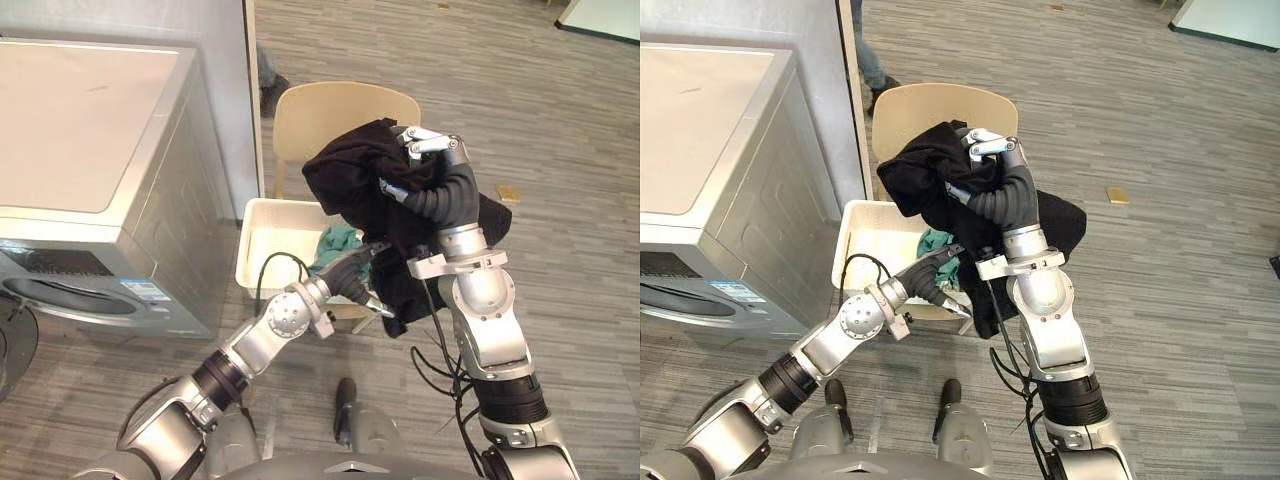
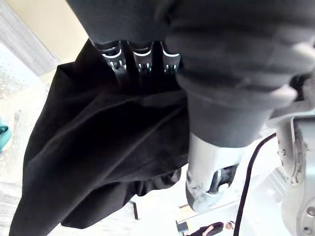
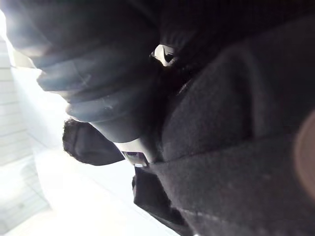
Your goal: Pick up the laundry basket with both hands and put the clothes into the washing machine.
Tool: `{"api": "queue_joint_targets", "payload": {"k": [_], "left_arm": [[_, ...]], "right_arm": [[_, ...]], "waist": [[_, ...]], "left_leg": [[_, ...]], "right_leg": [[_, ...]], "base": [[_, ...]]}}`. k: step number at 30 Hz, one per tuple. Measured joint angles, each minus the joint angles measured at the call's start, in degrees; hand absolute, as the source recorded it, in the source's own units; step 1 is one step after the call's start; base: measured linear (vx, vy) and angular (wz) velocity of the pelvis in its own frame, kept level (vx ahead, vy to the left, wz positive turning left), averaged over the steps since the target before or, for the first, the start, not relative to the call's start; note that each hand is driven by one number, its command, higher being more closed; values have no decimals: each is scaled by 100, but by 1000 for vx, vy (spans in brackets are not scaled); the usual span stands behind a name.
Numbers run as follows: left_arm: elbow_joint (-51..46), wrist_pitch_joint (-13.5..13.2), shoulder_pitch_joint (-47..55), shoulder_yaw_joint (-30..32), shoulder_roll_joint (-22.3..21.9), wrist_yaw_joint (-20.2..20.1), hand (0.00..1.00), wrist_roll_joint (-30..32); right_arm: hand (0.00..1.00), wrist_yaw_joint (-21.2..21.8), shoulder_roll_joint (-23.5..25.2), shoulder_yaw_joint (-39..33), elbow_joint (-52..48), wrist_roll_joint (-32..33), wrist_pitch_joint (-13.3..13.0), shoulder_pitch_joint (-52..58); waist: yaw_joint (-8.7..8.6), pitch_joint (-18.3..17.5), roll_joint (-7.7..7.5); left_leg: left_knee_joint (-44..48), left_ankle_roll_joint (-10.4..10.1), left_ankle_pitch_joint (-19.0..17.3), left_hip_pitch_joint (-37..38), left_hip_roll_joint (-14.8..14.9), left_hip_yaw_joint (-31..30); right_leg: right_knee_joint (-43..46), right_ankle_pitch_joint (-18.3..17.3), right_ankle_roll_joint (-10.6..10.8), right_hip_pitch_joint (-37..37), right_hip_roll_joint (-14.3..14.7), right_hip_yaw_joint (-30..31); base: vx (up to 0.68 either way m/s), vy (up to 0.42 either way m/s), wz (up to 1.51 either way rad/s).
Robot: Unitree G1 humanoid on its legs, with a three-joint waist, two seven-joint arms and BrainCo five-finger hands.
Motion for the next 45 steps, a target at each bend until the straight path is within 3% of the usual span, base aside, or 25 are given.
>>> {"api": "queue_joint_targets", "payload": {"k": [3,7,17,27,28,33,39,40,45], "left_arm": [[240,115,-34,-8,-198,36,0,-78],[649,471,-106,348,-776,486,0,-401],[1146,975,-340,946,-1159,1475,0,-713],[1123,1111,-329,1239,-1159,1497,0,-930],[1123,1112,-329,1231,-1159,1495,100,-1139],[1122,1111,-334,1097,-1159,1547,100,-1982],[1087,1101,-336,1010,-1158,1761,100,-2367],[1059,1097,-336,1010,-1157,1779,100,-2378],[1002,965,-334,1068,-1144,1914,100,-2636]], "right_arm": [[100,-31,183,96,-232,44,-1,0],[100,-161,503,356,-266,37,110,36],[100,-640,808,401,-265,-34,280,340],[100,-669,1014,408,-317,-64,340,675],[100,-763,1022,443,-317,-62,345,686],[100,-1035,1114,592,-317,-12,351,686],[100,-1103,1120,861,-316,-8,351,686],[0,-1105,1117,864,-316,-9,351,686],[0,-1126,1090,865,-314,-9,351,688]], "waist": [[0,0,1],[9,2,3],[33,5,8],[53,10,16],[52,10,16],[39,10,16],[28,10,16],[24,10,16],[11,9,16]], "left_leg": [[9,5,-4,-10,-1,-3],[-19,13,4,-14,-14,-12],[-263,100,188,74,-119,-21],[-572,88,222,222,-221,-23],[-571,92,235,228,-236,-25],[-566,109,287,235,-250,-11],[-567,96,234,310,-250,62],[-567,74,215,315,-249,82],[-569,100,188,344,-245,139]], "right_leg": [[-12,14,13,1,-2,1],[-22,24,14,4,-9,-8],[-2,64,73,12,-69,-23],[-205,42,90,178,-112,-59],[-214,47,91,177,-116,-53],[-217,141,98,177,-118,-26],[-219,132,103,180,-117,31],[-220,126,106,179,-117,37],[-260,85,84,177,-117,74]], "base": [[0,0,0],[-1,-1,1],[0,-2,3],[-1,-7,5],[49,-17,2],[49,-21,-2],[17,-17,-7],[-10,-7,-5],[-9,-7,-4]]}}
